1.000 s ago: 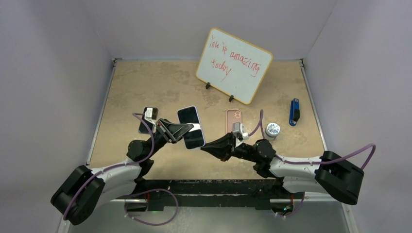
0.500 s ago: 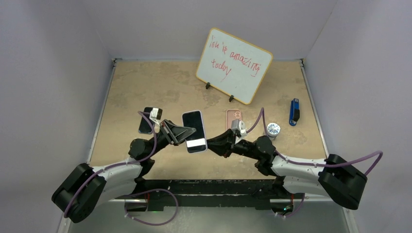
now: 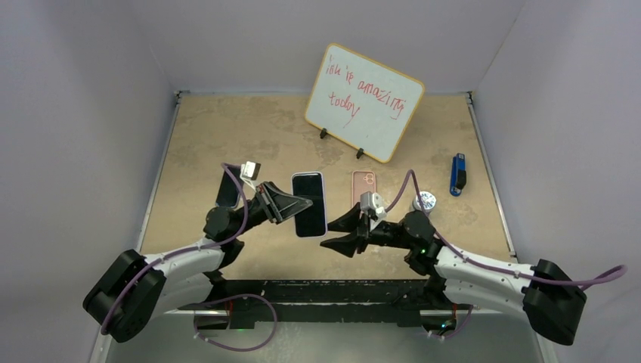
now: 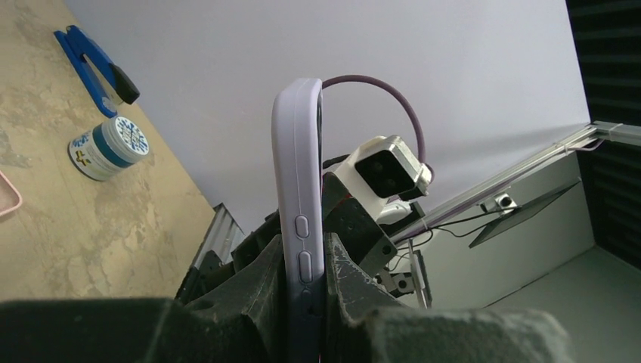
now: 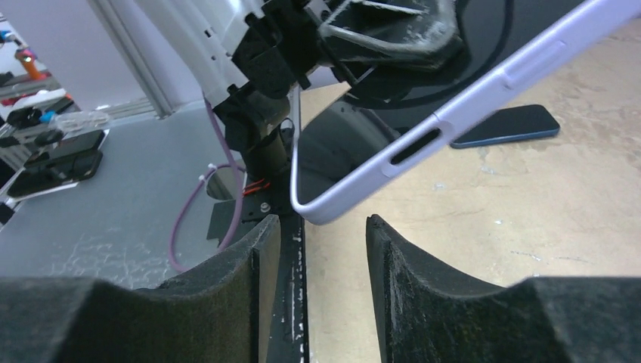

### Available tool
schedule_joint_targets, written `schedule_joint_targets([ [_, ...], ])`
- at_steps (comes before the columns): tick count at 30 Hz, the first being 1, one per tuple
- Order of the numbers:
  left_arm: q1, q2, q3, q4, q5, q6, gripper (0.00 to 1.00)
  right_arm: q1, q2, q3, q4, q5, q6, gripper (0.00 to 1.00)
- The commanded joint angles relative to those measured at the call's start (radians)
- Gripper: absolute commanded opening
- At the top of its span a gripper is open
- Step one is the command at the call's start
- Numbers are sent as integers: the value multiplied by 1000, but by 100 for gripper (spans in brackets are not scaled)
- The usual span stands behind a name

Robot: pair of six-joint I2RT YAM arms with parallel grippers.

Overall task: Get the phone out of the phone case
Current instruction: Remove the phone case from the phone.

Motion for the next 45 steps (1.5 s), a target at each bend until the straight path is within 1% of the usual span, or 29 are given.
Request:
schedule_joint_targets([
  [1, 0, -5, 64, 44, 19, 62, 0, 5, -38, 75, -106, -77, -48, 49],
  [7, 1, -19, 73, 21, 39, 91, 0, 6, -72, 71, -90, -58, -22, 50],
  [11, 0, -30, 89, 9, 61, 99, 0, 6, -70, 86, -97, -34, -22, 48],
  [15, 1, -43, 104, -6, 79, 107, 0, 6, -51, 107, -100, -54, -24, 41],
  [20, 0, -52, 104, -9, 99, 113, 0, 4, -34, 112, -104, -56, -23, 28],
  [23, 0, -51, 101, 15, 109, 92, 0, 0, -24, 109, -113, -63, -44, 22],
  [26, 1, -40, 103, 52, 120, 61, 0, -13, -9, 107, -124, -102, -80, 16],
  [32, 2, -31, 100, 70, 132, 22, 0, -51, 0, 158, -280, -181, -230, 5],
  [34, 0, -33, 97, 70, 132, 19, 0, -57, -4, 179, -323, -186, -264, 2],
  [37, 0, -35, 99, 80, 134, 9, 0, -63, -2, 202, -352, -183, -284, 0],
  [41, 1, -35, 102, 93, 141, 1, 0, -73, 15, 224, -370, -153, -308, 0],
  [44, 0, -43, 97, 101, 140, 0, 0, -77, 31, 236, -365, -139, -295, 0],
  [45, 1, -45, 95, 102, 141, 2, 0, -77, 34, 237, -357, -126, -259, 0],
])
